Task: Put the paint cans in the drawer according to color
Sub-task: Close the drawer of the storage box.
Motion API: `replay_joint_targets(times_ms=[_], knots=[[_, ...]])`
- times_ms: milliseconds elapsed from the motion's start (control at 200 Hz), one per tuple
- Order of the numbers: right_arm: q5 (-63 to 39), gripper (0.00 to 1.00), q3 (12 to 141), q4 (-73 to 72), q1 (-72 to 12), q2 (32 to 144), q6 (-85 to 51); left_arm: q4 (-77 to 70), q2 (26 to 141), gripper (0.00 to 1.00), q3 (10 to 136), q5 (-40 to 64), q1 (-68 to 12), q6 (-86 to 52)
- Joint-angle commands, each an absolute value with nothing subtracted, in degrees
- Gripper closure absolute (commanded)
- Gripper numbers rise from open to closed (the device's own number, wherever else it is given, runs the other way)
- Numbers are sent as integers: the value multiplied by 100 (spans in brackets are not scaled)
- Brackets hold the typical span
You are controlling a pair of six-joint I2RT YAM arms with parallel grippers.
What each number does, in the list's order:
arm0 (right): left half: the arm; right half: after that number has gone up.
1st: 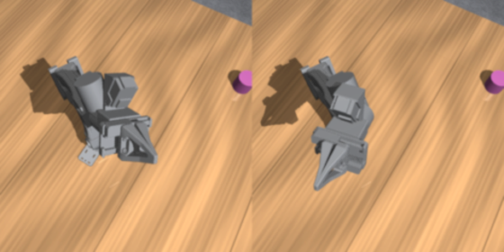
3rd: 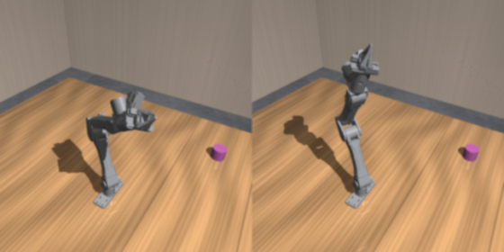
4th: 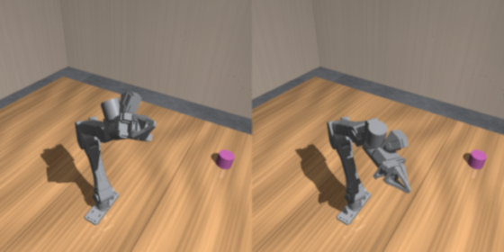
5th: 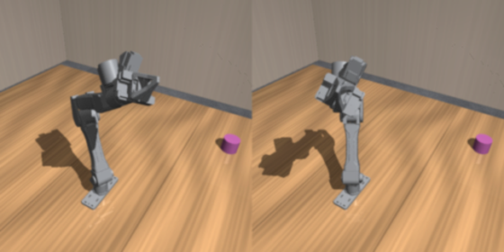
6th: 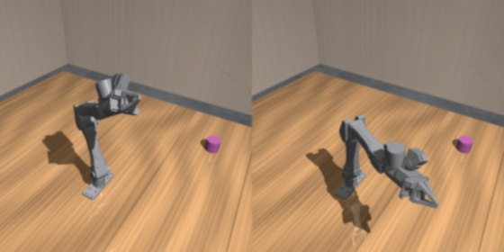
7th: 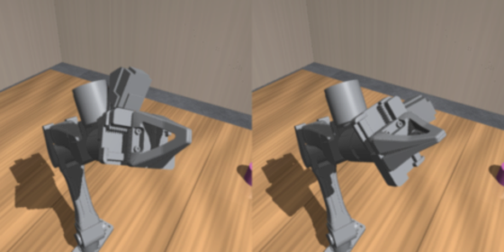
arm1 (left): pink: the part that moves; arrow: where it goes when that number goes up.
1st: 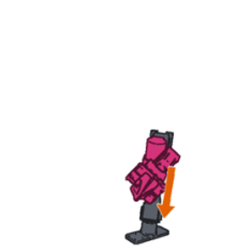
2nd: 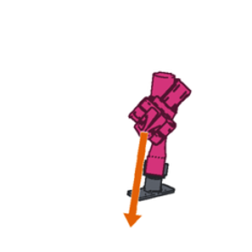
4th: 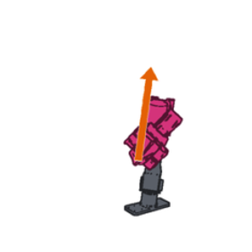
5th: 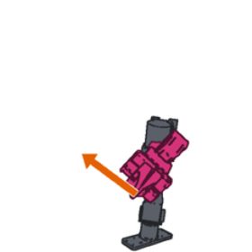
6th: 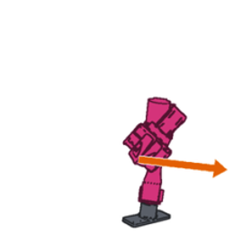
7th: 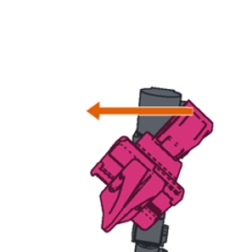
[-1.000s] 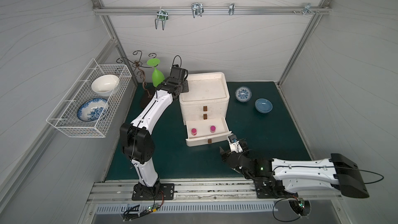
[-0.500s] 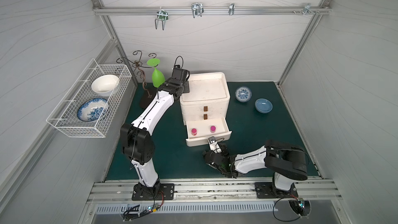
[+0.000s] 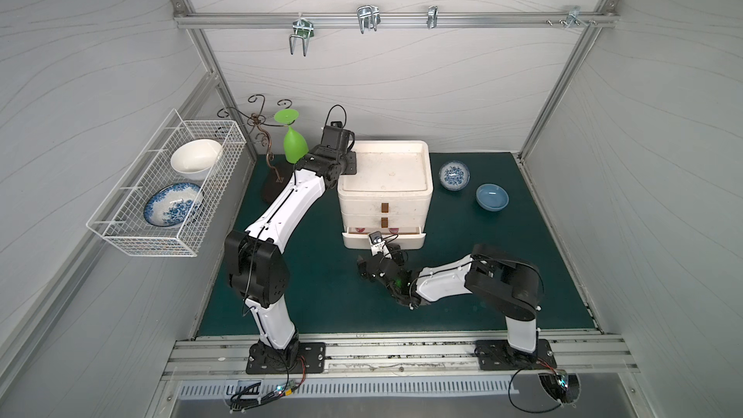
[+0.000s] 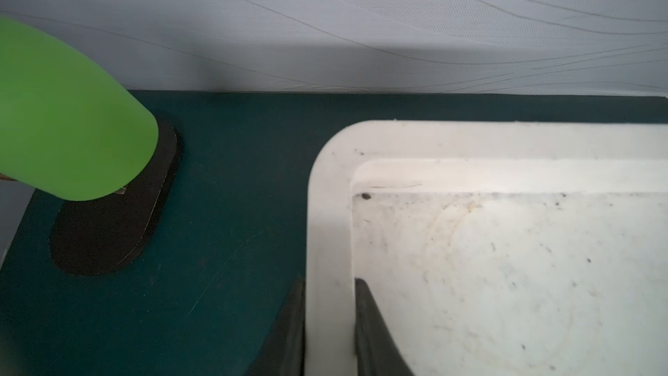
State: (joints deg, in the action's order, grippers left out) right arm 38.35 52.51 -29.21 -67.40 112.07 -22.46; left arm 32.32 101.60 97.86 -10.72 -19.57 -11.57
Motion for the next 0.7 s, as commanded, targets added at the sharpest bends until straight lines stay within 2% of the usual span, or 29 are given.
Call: replay_joint_targets(times_ms=[0,350,590,635,695], knots=[[3615,1,5398,-3143,-6404,11400,-2196,3753,10134,100,9659,-47,-2112,-1131],[3529,1,5597,-3377,-5951,11671,-1772,3815,10265,100,9773,385,-1854,-1427],[3439,1,5145,-3560,-6049,11272,-1705,3788,10278,100,9774,433,-1752,-1708],[3531,1,4986,-3566,-6143,11064,-1642,3788,10291,94,9776,423,-1709,-1763],[3683,1,4752,-3569,-6308,10739,-1494,3779,10314,93,9769,449,-1664,-1831]])
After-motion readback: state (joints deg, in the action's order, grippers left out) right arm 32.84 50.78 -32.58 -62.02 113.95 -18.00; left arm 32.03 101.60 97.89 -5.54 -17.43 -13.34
